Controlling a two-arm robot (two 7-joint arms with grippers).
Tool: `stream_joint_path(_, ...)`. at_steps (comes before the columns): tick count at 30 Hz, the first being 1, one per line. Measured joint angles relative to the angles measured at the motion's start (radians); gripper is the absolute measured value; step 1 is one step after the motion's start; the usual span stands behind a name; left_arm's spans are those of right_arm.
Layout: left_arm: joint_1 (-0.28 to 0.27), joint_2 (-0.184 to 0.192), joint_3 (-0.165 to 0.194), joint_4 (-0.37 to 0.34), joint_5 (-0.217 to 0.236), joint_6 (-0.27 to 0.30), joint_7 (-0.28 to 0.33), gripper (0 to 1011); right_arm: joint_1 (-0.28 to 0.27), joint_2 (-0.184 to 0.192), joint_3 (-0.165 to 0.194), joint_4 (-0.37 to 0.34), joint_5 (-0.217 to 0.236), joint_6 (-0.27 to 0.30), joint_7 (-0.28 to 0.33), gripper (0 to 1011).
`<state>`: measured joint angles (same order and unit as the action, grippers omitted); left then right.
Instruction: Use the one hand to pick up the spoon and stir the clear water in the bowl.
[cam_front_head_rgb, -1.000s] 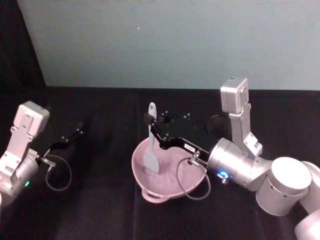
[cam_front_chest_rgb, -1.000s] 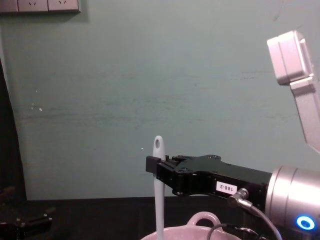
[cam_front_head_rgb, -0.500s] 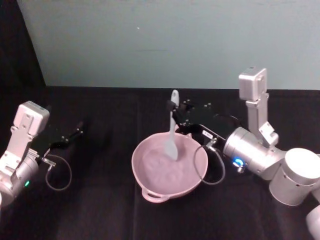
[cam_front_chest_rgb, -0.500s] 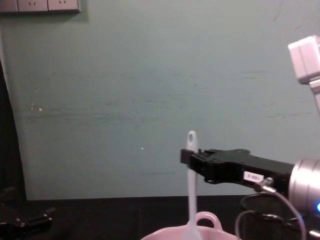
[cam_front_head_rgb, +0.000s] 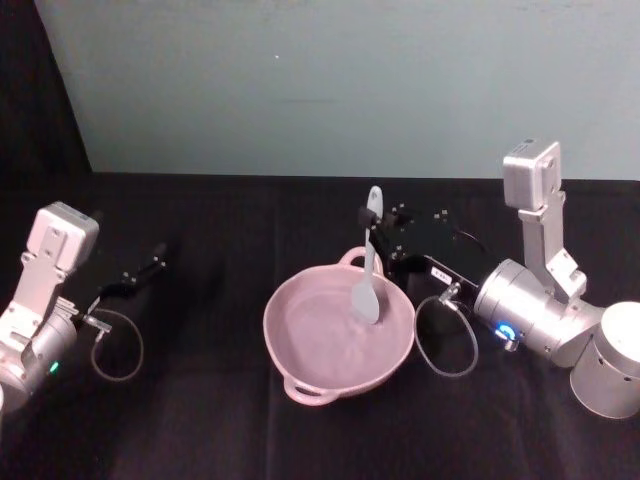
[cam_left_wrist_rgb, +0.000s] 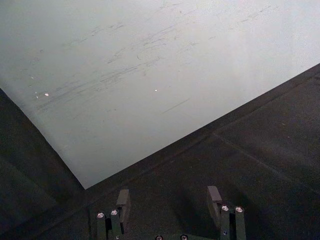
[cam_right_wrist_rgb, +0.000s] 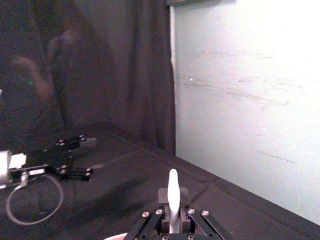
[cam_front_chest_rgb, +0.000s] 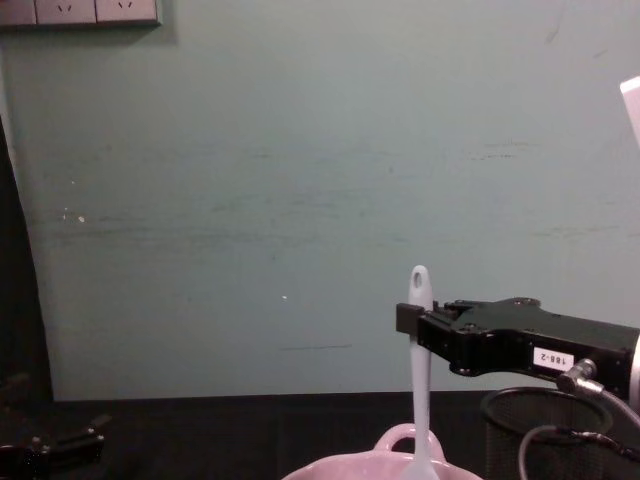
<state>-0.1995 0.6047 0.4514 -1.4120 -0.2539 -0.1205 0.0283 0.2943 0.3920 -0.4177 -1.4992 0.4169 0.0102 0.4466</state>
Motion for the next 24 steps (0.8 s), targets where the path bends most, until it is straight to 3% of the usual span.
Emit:
stream_joint_path(10, 0.000, 0.000, 0.000, 0.000, 0.000, 0.000, 0.000, 1005, -0.015, 0.009, -0.040, -0.050, -0.008, 0.014, 0.038, 114)
stream_joint_path(16, 0.000, 0.000, 0.000, 0.000, 0.000, 0.000, 0.000, 1005, -0.023, -0.009, -0.070, -0.066, -0.002, 0.014, 0.051, 114)
stream_joint_path(24, 0.000, 0.000, 0.000, 0.000, 0.000, 0.000, 0.000, 1005, -0.024, -0.030, -0.083, -0.064, 0.026, 0.008, 0.057, 114)
